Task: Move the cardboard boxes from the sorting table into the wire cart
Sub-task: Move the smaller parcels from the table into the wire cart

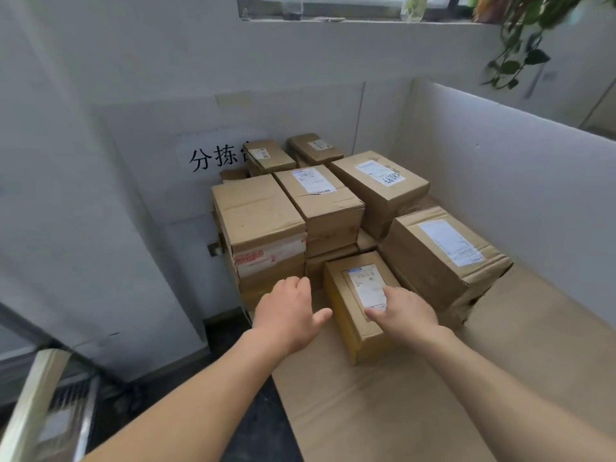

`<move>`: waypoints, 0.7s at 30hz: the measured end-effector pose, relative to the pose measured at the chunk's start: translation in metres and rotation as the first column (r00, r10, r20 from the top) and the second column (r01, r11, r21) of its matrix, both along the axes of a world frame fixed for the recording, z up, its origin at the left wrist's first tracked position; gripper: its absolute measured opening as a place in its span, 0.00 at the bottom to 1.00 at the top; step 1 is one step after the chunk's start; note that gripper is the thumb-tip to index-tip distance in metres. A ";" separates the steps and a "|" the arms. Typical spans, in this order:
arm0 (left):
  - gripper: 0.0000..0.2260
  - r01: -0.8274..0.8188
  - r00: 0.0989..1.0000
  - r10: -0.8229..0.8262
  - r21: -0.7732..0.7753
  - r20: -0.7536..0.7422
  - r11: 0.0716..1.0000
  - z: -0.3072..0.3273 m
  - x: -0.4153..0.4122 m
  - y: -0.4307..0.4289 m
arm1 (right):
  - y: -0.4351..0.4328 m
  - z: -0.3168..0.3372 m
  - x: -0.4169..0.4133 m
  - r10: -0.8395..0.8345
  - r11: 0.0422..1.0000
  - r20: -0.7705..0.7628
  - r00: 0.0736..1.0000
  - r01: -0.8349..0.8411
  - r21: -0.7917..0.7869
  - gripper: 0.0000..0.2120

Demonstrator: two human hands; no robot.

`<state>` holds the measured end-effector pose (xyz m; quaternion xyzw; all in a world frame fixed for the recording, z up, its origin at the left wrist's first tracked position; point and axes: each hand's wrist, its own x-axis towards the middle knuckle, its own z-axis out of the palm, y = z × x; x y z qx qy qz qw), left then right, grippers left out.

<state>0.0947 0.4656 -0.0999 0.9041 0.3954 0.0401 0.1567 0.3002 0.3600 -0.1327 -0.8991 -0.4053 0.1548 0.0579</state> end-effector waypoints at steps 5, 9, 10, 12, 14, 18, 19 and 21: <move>0.31 -0.018 0.997 0.010 -0.105 -0.079 0.994 -0.031 0.028 -0.004 | 0.005 -0.031 0.036 0.017 0.999 -0.065 0.998 -0.019 -0.029 0.24; 0.32 -0.052 0.992 0.031 -0.173 -0.121 0.984 -0.050 0.042 -0.005 | 0.010 -0.048 0.055 0.015 0.999 -0.103 0.995 -0.019 -0.038 0.30; 0.32 -0.062 0.991 0.039 -0.184 -0.124 0.981 -0.053 0.045 -0.004 | 0.013 -0.050 0.058 0.017 0.999 -0.120 0.993 -0.022 -0.040 0.33; 0.32 -0.080 0.990 0.054 -0.203 -0.129 0.976 -0.058 0.051 -0.005 | 0.016 -0.051 0.061 0.009 0.998 -0.142 0.990 -0.017 -0.052 0.38; 0.34 -0.096 0.989 0.068 -0.226 -0.130 0.969 -0.063 0.055 -0.007 | 0.017 -0.052 0.059 -0.004 0.997 -0.149 0.989 -0.007 -0.073 0.43; 0.31 -0.148 0.987 0.122 -0.301 -0.105 0.942 -0.074 0.055 -0.015 | 0.005 -0.059 0.035 0.027 0.996 -0.207 0.978 -0.043 -0.075 0.48; 0.29 -0.165 0.985 0.140 -0.315 -0.101 0.935 -0.076 0.053 -0.018 | 0.001 -0.062 0.026 0.046 0.996 -0.213 0.976 -0.061 -0.065 0.48; 0.29 -0.206 0.978 0.184 -0.341 -0.097 0.917 -0.082 0.043 -0.024 | -0.007 -0.067 0.009 0.062 0.997 -0.220 0.974 -0.072 -0.038 0.51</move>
